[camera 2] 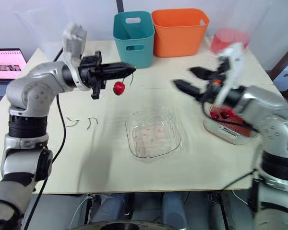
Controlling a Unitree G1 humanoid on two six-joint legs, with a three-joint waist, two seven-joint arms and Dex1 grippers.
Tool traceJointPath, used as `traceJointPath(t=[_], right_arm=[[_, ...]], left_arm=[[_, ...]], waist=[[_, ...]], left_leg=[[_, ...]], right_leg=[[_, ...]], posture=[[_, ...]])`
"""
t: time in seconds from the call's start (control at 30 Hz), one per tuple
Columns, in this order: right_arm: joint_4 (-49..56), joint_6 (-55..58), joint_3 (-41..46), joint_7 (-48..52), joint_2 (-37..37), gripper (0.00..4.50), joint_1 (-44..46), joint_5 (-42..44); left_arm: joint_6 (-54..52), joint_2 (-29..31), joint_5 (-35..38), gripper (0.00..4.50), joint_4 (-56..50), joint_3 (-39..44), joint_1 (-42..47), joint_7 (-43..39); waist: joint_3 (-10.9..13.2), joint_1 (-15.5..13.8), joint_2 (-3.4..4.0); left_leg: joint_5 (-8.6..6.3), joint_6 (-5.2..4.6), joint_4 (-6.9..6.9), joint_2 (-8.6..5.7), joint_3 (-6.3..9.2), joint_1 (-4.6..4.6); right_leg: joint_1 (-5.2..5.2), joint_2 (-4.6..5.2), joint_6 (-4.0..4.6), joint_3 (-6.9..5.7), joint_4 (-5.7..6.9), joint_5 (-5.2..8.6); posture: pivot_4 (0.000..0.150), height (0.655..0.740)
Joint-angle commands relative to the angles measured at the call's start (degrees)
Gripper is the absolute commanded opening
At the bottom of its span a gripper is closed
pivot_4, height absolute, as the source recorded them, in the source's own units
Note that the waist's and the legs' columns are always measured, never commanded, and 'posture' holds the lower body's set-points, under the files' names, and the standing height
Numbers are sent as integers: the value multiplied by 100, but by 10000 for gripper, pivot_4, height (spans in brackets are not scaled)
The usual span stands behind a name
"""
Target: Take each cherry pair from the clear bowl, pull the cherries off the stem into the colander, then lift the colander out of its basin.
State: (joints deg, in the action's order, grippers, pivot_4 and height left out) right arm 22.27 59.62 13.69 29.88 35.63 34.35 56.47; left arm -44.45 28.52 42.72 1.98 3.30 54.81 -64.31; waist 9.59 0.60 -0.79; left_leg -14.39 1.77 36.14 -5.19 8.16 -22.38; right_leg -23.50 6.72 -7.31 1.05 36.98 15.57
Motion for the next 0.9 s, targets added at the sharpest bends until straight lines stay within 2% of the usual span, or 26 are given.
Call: traceJointPath(t=[0.03,0.2,0.43,0.9], right_arm=[[202,281,-76,-549,-576,43723,198,774],[40,273,-403,-1142,-1500,43723,410,1193],[-169,231,-607,-1492,-2014,43723,520,1423],[-377,68,-803,-1532,-2197,43723,636,1270]], left_arm=[[-126,10,241,0,-190,206,88,124],[-174,7,287,0,-388,124,-24,188],[-187,-7,314,0,-444,91,-64,222],[-99,-30,250,0,-354,18,-46,155]], waist=[[0,-13,-1],[-1,36,0],[-2,62,1],[-2,63,2]], left_leg=[[2,4,0,-5,1,0],[4,7,1,-8,-1,-2],[4,7,-3,-4,-2,-2],[3,6,-3,-4,-5,-2]], right_leg=[[2,5,0,1,-1,0],[-7,7,0,6,6,0],[-16,0,0,7,13,0],[-18,0,0,8,15,0]], posture=[[1500,7400],[1500,7400],[1500,7400],[1500,7400]])
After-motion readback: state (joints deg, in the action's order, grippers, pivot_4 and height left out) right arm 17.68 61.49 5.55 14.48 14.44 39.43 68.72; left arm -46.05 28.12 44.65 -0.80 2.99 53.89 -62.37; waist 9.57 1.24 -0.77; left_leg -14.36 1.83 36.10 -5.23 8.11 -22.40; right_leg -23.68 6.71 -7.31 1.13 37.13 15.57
